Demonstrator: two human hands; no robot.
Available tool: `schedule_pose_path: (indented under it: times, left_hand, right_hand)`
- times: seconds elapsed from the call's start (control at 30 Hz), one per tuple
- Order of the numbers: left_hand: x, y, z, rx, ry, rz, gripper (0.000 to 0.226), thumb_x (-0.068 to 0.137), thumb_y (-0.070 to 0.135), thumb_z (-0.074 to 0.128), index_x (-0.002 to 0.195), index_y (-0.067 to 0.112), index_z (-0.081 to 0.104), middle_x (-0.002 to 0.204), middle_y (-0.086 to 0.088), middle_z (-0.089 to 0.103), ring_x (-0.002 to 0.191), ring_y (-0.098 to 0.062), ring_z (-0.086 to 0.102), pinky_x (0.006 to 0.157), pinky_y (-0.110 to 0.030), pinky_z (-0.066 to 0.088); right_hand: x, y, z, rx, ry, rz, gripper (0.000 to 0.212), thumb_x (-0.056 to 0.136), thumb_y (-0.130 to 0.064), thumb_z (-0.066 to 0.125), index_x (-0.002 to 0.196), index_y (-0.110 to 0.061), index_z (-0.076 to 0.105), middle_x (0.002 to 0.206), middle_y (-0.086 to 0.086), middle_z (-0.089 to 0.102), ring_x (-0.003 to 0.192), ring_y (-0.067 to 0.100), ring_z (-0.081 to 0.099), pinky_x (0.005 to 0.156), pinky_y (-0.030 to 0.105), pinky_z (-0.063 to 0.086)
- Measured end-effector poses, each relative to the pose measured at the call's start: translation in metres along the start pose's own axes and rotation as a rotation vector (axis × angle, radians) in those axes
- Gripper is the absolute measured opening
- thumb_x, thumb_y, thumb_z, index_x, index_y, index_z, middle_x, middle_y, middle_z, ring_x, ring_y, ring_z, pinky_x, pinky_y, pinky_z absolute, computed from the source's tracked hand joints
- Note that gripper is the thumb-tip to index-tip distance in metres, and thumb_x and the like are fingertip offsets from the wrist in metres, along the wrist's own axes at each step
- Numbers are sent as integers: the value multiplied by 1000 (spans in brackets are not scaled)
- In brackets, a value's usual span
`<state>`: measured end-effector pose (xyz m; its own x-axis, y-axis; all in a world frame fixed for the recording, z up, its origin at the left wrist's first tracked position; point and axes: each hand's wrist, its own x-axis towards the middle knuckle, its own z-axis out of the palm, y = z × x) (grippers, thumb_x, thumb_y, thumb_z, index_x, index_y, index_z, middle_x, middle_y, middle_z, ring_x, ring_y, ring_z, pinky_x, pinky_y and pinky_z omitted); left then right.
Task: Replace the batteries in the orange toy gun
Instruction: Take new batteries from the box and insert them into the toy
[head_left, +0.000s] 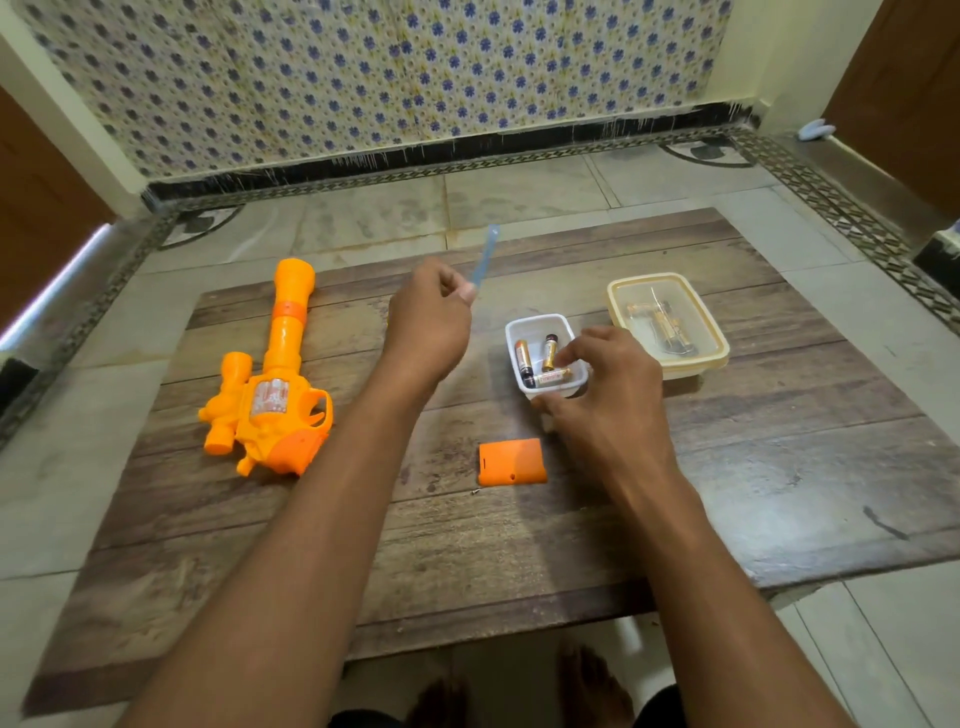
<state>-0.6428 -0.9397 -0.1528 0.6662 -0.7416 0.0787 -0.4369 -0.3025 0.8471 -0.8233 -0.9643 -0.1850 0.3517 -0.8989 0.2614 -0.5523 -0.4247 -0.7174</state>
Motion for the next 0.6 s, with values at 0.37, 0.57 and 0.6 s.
schedule_pose_path:
  times: [0.37,0.57,0.6]
  left_hand:
    - [-51,3,-18,-971,-473,-398,27,107,8,42,119,-5,62,113,-20,75,100,-26,75,83,-30,61]
    - [-48,1,-2,-827,-317,-355,14,101,15,61,106,2,64,91,-13,76,74,-18,72,69,-27,60]
    - [-48,2,2,-745,-257,-307,14,98,15,66,105,3,65,84,-9,76,70,-15,71,65,-25,59]
  right_hand:
    - [5,-15,0,253,207,-93,26,103,-18,59,126,-9,69,115,3,76,103,9,69,89,26,56]
    - [8,-10,2,279,292,-18,28,91,-17,76,118,-12,74,102,1,78,79,9,74,74,29,62]
    - [9,-8,3,239,309,-25,29,90,-16,77,119,-10,74,102,3,78,79,13,74,75,33,62]
